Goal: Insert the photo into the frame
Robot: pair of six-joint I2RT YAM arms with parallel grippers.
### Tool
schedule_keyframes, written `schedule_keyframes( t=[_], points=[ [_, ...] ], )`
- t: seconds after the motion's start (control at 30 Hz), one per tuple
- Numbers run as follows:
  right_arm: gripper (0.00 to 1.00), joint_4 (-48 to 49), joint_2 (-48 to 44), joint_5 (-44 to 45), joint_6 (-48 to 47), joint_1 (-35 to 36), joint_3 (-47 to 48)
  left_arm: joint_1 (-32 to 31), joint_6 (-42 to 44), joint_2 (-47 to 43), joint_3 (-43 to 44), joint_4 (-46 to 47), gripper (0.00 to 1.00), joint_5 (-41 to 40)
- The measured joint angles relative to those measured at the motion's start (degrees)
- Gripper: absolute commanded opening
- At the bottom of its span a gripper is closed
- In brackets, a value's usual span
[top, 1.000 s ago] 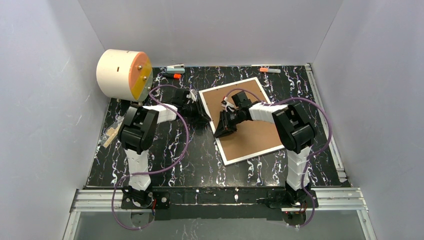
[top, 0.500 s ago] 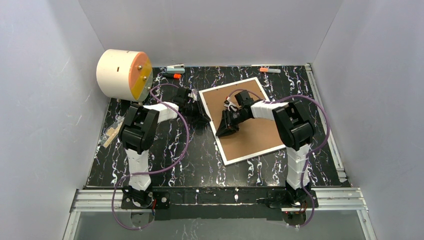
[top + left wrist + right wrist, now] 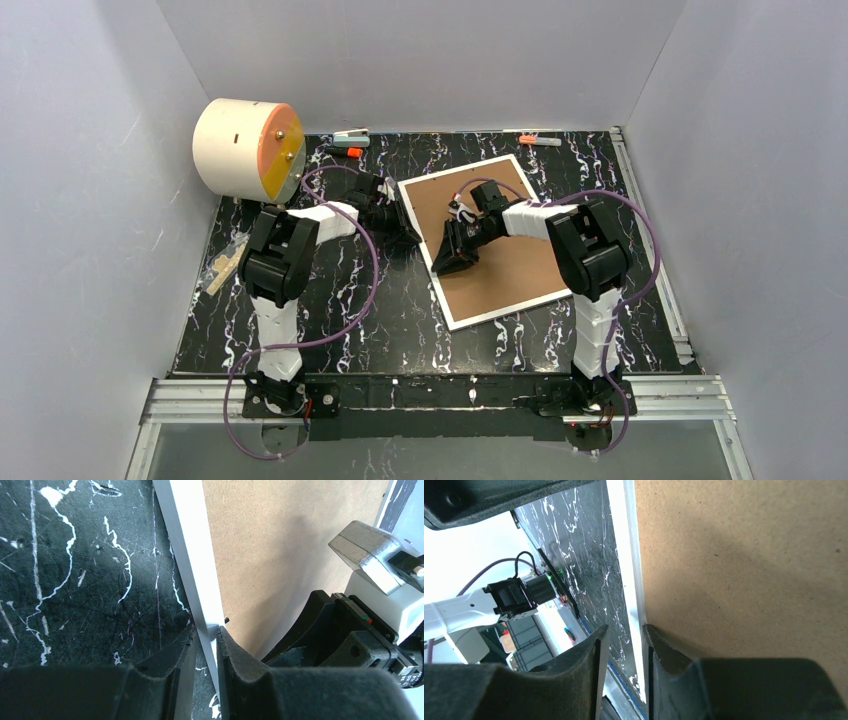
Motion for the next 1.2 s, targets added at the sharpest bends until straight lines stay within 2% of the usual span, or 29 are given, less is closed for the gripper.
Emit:
schedule_keyframes(
  t=[0.17,0.3,0.4,0.5,0.57,0.7,0.87,1.0,1.2],
  points=[
    [0.53,-0.6,0.0,0.3,2.1,-0.3,0.3,0.0,0.1,0.2,0.3,-0.4,0.18,0.0],
    [0.56,-0.9,-1.0,2.0,3.7,0.1,0.3,0.0,0.4,0.2,0.5,-0.8,0.19,0.0],
    [0.57,-1.8,-4.0,7.2,3.6,0.1,-0.4,0.0,0.8,0.2,0.8,-1.2,0.24,-0.1],
    [0.57,-3.5,-7.8,15.9,2.5,-1.3,-0.8,0.0,1.5,0.3,1.0,-1.4,0.31,0.0],
    [0.59,-4.2,-10.5,21.0,2.2,-4.1,-1.0,0.0,2.1,0.3,1.2,-1.3,0.34,0.1],
    [0.76,-4.5,-17.7,30.1,2.3,-12.0,-1.4,-0.1,3.1,0.2,1.3,-0.8,0.37,0.7],
    [0.81,-5.0,-24.2,41.3,3.3,-22.6,-1.5,-0.1,3.1,0.2,1.3,-0.1,0.49,1.8],
    [0.85,-7.5,-22.1,45.8,3.8,-28.7,-1.5,-0.1,2.9,0.2,1.5,0.3,0.53,2.8],
    [0.86,-11.3,-14.6,45.6,3.5,-30.2,-1.5,-0.1,2.7,0.3,1.9,0.0,0.55,3.2]
  ],
)
